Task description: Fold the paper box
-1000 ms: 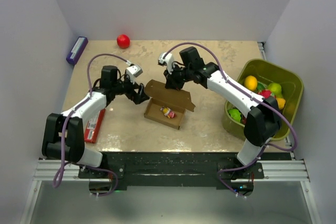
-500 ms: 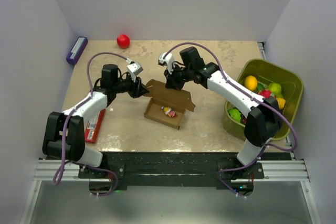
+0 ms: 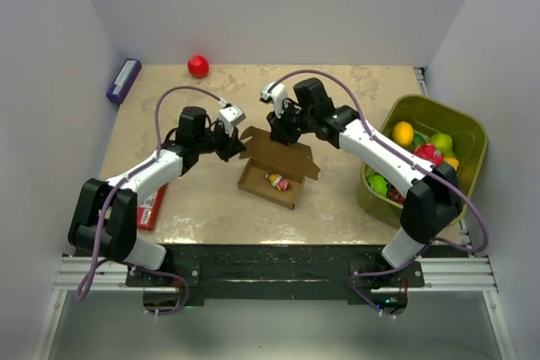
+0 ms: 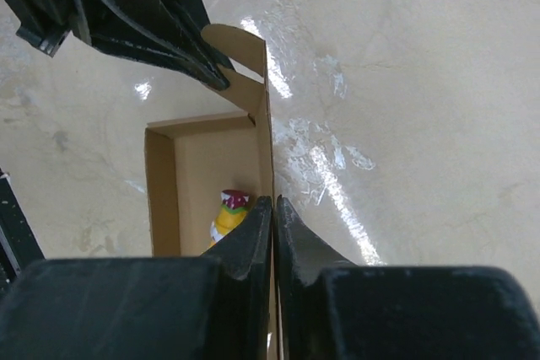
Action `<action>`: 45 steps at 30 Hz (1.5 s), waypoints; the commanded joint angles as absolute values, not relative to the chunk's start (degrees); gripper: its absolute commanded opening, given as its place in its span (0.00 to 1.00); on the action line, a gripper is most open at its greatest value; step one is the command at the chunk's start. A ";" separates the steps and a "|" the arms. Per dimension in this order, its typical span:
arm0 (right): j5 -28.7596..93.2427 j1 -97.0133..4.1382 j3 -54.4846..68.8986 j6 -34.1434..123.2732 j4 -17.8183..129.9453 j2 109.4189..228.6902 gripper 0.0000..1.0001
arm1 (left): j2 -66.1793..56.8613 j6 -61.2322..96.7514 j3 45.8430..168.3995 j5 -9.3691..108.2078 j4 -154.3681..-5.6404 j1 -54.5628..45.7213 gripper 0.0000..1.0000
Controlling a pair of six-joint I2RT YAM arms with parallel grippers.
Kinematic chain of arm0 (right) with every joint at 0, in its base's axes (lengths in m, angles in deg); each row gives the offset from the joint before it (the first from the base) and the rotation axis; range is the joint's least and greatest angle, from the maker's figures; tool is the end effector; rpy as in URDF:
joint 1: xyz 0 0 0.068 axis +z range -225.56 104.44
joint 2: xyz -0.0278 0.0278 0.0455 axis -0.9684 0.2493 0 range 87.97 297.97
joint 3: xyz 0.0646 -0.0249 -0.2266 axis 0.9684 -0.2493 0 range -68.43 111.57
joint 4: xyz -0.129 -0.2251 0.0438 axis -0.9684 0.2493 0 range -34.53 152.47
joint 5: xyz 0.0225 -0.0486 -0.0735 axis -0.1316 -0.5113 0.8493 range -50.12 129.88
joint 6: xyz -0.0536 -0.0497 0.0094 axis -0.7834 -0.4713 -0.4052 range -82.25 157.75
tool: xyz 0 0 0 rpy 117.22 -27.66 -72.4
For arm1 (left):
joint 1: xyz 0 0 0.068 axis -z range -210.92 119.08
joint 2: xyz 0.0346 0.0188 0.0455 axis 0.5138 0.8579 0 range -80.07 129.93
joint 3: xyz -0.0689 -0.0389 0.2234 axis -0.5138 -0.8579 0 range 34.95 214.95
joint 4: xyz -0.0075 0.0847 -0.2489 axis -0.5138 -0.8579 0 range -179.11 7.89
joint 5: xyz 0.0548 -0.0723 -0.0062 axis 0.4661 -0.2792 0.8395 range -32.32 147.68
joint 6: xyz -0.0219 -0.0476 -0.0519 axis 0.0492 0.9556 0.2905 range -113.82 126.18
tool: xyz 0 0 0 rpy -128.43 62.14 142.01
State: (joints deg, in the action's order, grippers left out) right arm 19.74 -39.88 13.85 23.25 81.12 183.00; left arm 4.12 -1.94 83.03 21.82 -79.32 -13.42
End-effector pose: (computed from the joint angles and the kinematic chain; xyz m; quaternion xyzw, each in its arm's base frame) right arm 0.3102 0.2489 0.2616 -0.4449 0.7705 0.2335 0.3923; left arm 0.3090 -0.1352 0.1742 0.3282 0.7842 -0.3070 0.4280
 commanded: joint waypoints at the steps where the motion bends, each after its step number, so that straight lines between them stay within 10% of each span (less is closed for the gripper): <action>1: 25.55 -39.88 13.14 30.09 74.28 176.93 0.40 | 2.91 -3.05 83.73 30.25 -81.49 -12.02 0.00; 3: 27.74 -40.05 10.95 32.65 73.75 175.35 0.64 | 2.55 -4.19 83.64 30.87 -81.84 -12.02 0.00; 18: 34.60 -47.17 -14.10 41.53 64.72 158.20 0.82 | 0.44 -7.79 83.64 30.00 -83.87 -12.55 0.00; 45: 34.69 -46.12 -15.43 40.47 64.78 165.14 0.49 | 0.62 -7.09 83.64 30.08 -83.25 -12.73 0.00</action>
